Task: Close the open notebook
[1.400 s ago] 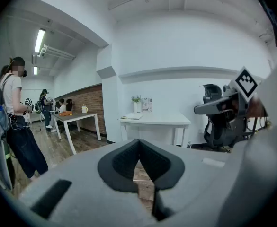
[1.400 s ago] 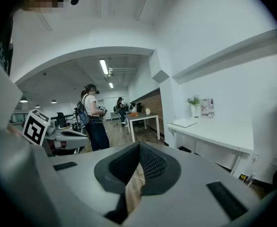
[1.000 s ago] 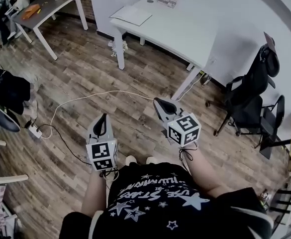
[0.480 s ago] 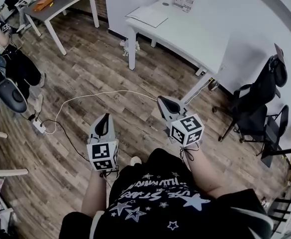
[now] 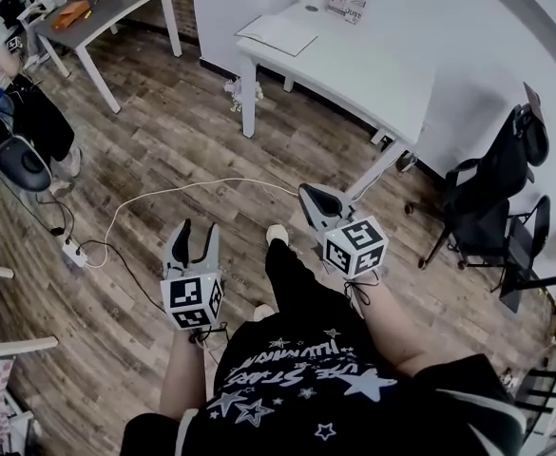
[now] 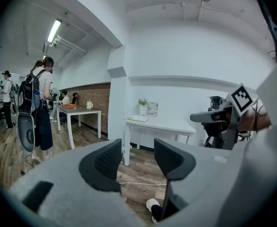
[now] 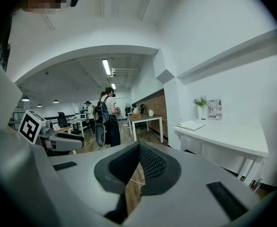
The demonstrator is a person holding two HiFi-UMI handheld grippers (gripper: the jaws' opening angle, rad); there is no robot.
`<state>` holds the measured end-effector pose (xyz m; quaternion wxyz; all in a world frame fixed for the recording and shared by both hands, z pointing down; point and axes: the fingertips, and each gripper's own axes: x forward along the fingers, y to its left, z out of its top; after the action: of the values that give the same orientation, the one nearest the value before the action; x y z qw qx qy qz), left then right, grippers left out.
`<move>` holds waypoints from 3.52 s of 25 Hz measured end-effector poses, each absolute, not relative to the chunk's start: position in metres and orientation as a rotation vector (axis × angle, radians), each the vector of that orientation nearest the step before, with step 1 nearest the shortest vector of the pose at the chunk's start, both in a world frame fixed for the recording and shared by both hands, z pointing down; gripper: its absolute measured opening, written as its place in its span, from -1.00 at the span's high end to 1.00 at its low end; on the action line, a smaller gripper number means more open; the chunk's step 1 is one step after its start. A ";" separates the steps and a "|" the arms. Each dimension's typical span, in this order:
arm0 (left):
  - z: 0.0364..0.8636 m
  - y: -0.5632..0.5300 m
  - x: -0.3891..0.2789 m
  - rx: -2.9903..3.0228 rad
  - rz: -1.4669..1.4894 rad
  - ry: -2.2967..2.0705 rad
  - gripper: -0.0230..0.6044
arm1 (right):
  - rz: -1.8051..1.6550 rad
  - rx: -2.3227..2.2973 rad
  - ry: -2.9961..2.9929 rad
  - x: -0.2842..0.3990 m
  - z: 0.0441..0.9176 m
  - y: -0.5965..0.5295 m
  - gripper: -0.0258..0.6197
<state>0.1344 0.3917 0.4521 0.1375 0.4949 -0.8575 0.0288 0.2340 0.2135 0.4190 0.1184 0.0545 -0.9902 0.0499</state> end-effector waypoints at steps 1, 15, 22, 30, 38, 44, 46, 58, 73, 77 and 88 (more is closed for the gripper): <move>0.453 0.388 0.129 1.430 0.080 -2.479 0.20 | 0.149 0.159 -2.897 0.228 0.419 0.209 0.92; 0.458 0.284 0.005 1.346 0.115 -2.497 0.03 | 0.216 0.124 -2.891 0.094 0.435 0.079 0.92; 0.458 0.200 -0.056 1.329 0.163 -2.494 0.03 | 0.243 0.153 -2.899 0.028 0.432 -0.021 0.92; 0.451 0.116 -0.106 1.345 0.143 -2.488 0.03 | 0.272 0.142 -2.923 -0.022 0.431 -0.098 0.92; 0.445 0.065 -0.123 1.371 0.116 -2.431 0.03 | 0.352 0.159 -2.917 -0.030 0.434 -0.136 0.92; 0.451 0.037 -0.152 1.430 0.087 -2.382 0.03 | 0.379 0.267 -2.913 -0.031 0.443 -0.152 0.92; 0.454 0.027 -0.165 1.460 0.086 -2.363 0.03 | 0.376 0.307 -2.911 -0.035 0.446 -0.160 0.92; 0.468 -0.089 -0.262 1.765 0.119 -2.088 0.03 | 0.397 0.727 -2.848 -0.086 0.445 -0.231 0.92; 0.521 -0.202 -0.379 1.770 0.100 -1.755 0.04 | 0.467 1.032 -2.683 -0.152 0.459 -0.284 0.92; 0.542 -0.223 -0.400 1.762 0.114 -1.687 0.04 | 0.477 1.063 -2.648 -0.172 0.468 -0.294 0.92; 0.607 -0.261 -0.439 1.649 0.050 -1.450 0.03 | 0.518 1.154 -2.534 -0.202 0.494 -0.309 0.91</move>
<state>-0.4390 -0.2610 0.6071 0.4555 0.6684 -0.5877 0.0201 -0.2018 -0.3086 0.4941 0.1541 0.4026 -0.8840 0.1808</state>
